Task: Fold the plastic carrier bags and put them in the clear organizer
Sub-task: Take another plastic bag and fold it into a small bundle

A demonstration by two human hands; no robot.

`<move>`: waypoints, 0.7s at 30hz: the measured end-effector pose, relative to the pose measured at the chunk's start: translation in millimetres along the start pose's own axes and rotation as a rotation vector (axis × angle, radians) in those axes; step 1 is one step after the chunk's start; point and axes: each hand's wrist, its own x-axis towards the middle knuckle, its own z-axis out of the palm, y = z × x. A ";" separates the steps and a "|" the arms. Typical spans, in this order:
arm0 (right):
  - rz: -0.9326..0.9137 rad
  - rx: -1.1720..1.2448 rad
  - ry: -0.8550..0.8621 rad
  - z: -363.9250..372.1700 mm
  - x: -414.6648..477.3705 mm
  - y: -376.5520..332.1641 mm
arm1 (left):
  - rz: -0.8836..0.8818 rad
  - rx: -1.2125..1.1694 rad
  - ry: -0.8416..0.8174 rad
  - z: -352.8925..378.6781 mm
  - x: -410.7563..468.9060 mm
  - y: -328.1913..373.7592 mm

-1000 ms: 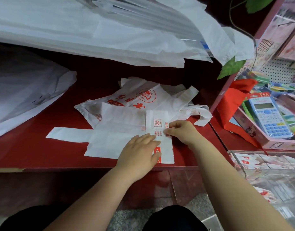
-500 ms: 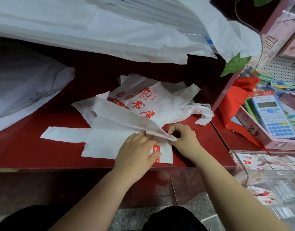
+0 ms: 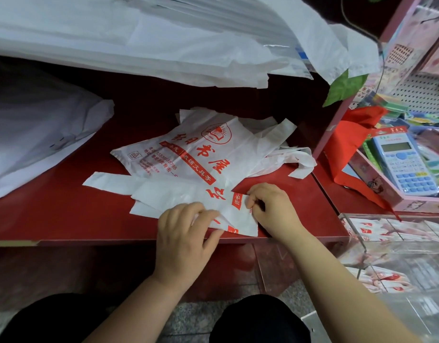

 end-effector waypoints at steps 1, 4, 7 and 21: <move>-0.021 -0.031 0.015 0.7 -0.3 0.2 | 0.006 0.022 -0.040 1.5 3.6 1.3; -0.017 -0.006 0.000 0.0 -1.8 -1.6 | 0.034 0.101 -0.345 2.4 22.1 10.0; 0.045 0.091 -0.051 -2.6 -1.3 -3.0 | 0.025 0.155 -0.565 6.6 29.1 7.8; -0.016 0.118 0.130 0.1 -42.0 -24.0 | 0.071 0.081 -0.510 8.2 23.2 6.4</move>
